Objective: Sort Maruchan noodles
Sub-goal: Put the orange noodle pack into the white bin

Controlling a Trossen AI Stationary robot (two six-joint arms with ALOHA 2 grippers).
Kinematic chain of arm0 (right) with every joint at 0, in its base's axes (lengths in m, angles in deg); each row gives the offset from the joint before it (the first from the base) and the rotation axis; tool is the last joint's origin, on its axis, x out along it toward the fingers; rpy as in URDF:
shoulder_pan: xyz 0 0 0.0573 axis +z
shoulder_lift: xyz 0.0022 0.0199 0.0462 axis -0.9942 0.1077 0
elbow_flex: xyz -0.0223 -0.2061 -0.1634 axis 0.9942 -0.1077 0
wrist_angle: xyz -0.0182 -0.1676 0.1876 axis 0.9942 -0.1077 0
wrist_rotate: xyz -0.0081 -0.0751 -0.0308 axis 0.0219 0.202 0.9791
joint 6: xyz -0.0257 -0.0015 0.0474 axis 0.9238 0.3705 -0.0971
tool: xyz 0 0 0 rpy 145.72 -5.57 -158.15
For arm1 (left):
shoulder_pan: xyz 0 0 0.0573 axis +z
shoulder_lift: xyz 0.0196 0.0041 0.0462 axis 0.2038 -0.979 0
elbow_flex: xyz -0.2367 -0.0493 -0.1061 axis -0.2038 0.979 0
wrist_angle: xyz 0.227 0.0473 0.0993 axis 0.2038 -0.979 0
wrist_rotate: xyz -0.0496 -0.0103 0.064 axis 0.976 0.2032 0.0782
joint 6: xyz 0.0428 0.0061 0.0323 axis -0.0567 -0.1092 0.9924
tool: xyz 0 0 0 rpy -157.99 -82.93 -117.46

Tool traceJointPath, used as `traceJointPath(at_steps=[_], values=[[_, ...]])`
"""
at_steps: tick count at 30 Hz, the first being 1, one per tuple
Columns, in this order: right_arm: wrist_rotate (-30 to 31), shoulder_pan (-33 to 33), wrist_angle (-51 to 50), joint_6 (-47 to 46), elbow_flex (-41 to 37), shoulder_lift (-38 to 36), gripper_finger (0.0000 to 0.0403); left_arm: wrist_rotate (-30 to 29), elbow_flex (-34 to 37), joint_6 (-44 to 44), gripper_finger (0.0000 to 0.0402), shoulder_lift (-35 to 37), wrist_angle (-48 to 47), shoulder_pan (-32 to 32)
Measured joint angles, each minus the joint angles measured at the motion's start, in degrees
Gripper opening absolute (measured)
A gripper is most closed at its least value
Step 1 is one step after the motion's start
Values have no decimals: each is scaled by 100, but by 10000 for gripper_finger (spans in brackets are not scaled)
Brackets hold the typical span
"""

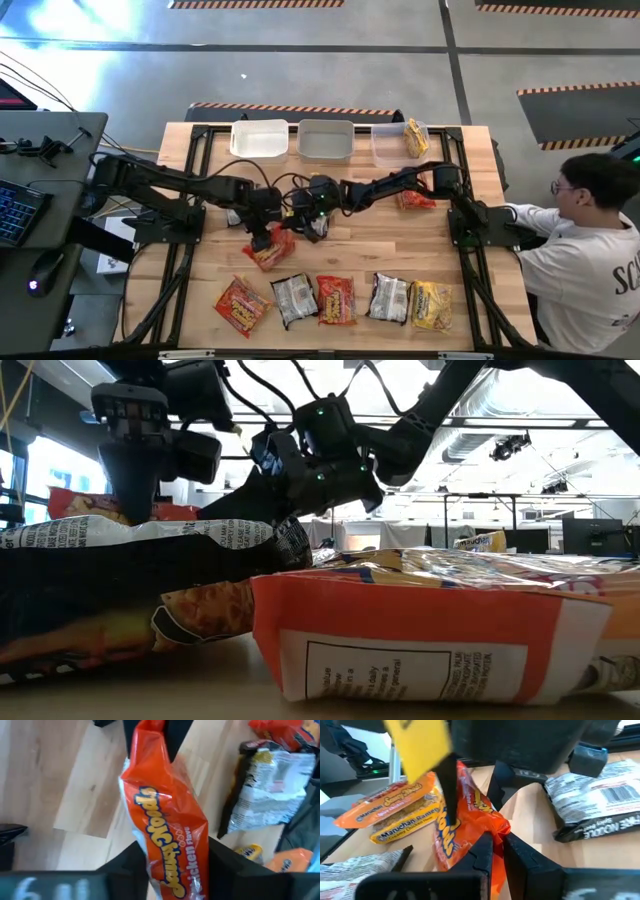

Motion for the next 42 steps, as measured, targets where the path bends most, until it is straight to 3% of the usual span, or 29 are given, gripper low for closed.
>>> traceJointPath(at_steps=[4,8,12,16,20,27,32,42], values=[[-8,27,1,-36,0,-13,34,167,4,42,72,105,-98,0],[80,-5,-212,-133,0,-146,80,193,2,66,59,356,-391,56],[93,-109,-1153,111,0,-612,126,122,-130,64,58,749,-817,265],[381,-166,-2320,562,-12,-1214,145,-451,-601,101,58,1065,-1530,611],[1135,-129,-2994,1144,-277,-1783,118,-947,-1272,116,57,1141,-2312,1183],[1595,-129,-2794,1091,-1134,-2522,8,-1617,-2369,285,56,778,-3446,2509],[1705,-126,-2384,863,-1601,-2855,23,-1931,-2973,742,56,146,-3693,3462],[1830,-83,-2316,754,-1963,-3099,6,-2704,-4296,1370,56,-1514,-3836,4823]])
